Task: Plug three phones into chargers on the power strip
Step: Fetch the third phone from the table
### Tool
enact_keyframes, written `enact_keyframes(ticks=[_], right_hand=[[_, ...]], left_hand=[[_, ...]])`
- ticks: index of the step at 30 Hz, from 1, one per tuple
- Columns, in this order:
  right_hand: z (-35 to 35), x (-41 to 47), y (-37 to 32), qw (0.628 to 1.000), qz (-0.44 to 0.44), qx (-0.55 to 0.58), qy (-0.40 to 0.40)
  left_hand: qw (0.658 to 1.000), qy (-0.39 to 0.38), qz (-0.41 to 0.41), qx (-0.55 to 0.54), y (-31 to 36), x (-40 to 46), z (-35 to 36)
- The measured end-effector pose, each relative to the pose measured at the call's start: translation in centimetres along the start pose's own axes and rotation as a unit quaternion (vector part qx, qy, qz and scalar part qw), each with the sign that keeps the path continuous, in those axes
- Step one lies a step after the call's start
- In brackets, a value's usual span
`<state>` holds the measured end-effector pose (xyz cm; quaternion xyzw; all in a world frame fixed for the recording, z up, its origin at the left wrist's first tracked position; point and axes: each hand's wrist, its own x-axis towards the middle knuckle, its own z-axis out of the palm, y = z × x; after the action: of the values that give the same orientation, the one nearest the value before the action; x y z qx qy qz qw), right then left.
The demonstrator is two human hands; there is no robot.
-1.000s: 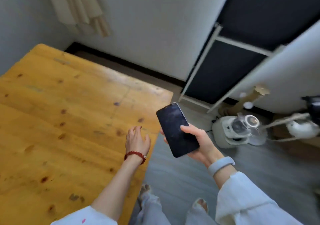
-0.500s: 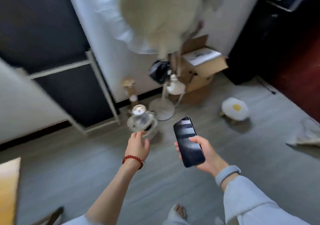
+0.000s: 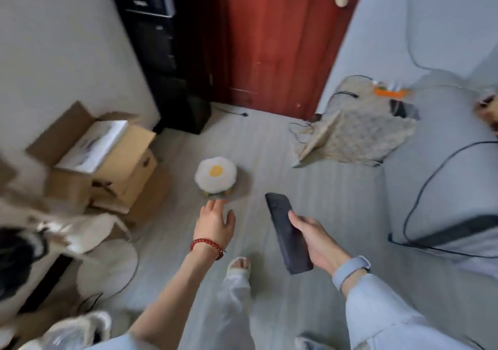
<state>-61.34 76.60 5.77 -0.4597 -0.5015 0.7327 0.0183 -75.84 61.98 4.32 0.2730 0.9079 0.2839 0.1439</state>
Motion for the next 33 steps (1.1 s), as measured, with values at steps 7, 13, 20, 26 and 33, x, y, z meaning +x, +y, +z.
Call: enact_keyframes(ticks=[7,13,20,26,33], right_hand=[[-3.3,11.2,-9.4,0.963,-0.088,-0.182,0.180],[-8.8,17.4,-15.8,0.973,-0.035,-0.079,0.216],[-19.4,25.2,-20.4,0.965,-0.006,-0.013,0.263],[-30.9,33.5,-27.0,0.957,0.001,0.011,0.288],[-43.0,42.4,-35.9,0.954,0.004,0.001,0.301]], left_hand=[[0.992,-0.086,0.096,0.010,6.1,16.9,3.8],[0.980,-0.123,0.147,0.042,12.2,28.3,6.7],[0.946,-0.200,0.234,0.100,23.1,38.5,16.0],[0.935,-0.255,0.215,0.117,34.1,47.4,24.3],[0.929,-0.281,0.215,0.110,46.7,57.5,31.4]])
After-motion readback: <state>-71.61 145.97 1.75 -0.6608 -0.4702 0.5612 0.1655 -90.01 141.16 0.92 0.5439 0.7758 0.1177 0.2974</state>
